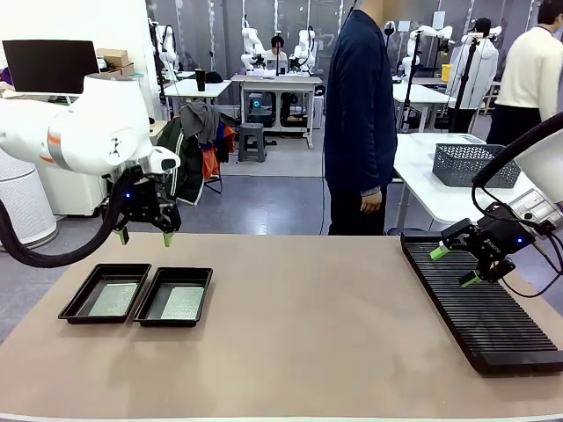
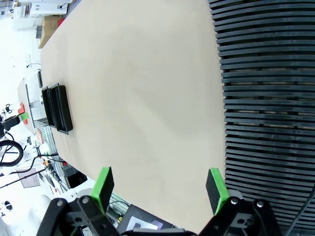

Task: Inspect and transfer BCBs to ESD trays.
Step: Pick up the ESD tray and place it on the left side of the table.

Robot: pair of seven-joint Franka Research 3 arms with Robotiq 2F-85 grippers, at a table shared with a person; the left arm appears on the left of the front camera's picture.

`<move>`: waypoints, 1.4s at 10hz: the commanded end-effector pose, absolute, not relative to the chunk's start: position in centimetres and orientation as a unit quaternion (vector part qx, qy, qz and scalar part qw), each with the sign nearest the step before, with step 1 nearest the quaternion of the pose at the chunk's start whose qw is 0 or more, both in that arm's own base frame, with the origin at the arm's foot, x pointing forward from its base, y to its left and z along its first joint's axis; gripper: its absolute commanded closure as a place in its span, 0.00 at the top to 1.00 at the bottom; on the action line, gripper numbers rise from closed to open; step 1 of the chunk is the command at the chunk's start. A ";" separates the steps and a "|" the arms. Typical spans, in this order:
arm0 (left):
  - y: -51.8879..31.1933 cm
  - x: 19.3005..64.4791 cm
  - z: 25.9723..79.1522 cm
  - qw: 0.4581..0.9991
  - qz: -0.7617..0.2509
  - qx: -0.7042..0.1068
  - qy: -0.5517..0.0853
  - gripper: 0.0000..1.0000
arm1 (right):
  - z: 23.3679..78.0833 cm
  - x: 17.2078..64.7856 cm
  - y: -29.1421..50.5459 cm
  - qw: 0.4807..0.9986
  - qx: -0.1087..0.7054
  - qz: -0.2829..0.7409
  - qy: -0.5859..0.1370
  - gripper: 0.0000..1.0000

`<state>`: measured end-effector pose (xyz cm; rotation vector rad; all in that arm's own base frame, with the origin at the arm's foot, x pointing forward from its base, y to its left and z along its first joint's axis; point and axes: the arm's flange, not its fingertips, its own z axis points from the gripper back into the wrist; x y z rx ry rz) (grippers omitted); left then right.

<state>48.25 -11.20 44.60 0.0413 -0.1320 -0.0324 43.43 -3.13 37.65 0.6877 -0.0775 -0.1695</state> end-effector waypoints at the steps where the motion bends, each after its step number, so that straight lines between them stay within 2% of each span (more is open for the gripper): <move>1: -11.0 48.5 45.5 0.999 -0.012 0.017 -0.050 1.00 | 37.8 43.4 -3.0 0.938 0.331 -0.093 -0.037 1.00; 14: -11.2 48.4 46.1 0.998 -0.014 0.023 -0.056 1.00 | 37.8 43.4 -3.0 0.938 0.331 -0.093 -0.037 1.00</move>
